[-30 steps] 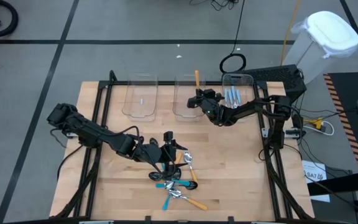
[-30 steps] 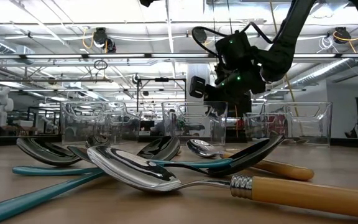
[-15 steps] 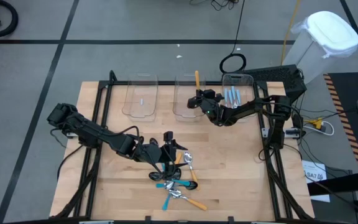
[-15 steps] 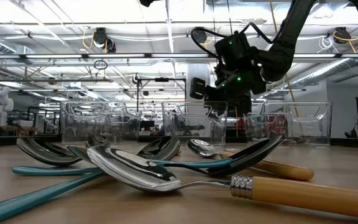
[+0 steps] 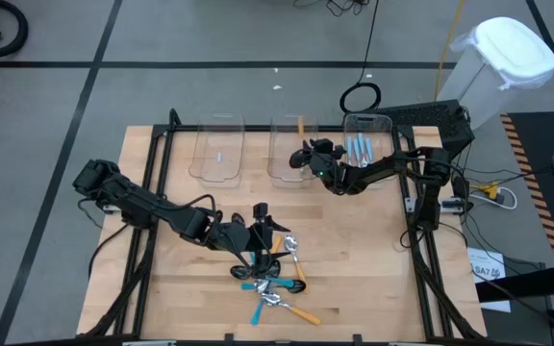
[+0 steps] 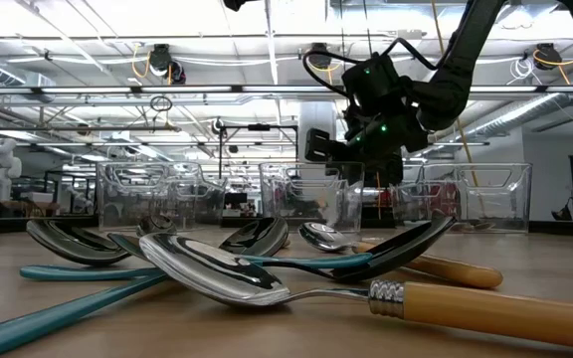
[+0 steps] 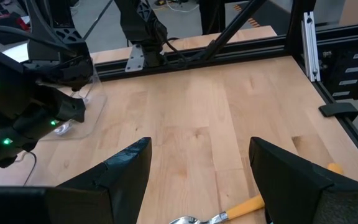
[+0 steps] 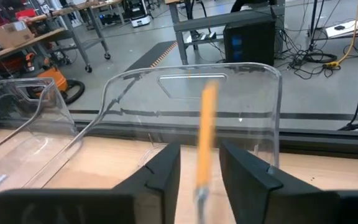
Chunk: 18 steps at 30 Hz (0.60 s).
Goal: Sort silverware by color (type)
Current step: Put the brown spoon into the middle transparent bin
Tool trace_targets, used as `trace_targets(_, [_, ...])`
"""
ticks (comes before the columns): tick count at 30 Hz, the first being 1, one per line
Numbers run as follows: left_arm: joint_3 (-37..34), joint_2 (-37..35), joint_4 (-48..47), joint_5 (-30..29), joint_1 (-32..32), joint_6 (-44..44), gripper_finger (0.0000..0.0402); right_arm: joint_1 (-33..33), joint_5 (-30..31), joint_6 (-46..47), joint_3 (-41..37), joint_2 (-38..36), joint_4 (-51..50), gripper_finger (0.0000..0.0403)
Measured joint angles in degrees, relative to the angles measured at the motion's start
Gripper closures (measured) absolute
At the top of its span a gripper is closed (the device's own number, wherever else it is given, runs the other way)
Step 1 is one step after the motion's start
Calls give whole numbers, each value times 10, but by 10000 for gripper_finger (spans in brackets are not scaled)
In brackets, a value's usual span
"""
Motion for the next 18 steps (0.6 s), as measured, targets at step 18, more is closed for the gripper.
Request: trace_targets(18, [0,0,-42,0,0,-16,133,105,-4,-203,0,-103,-50,261])
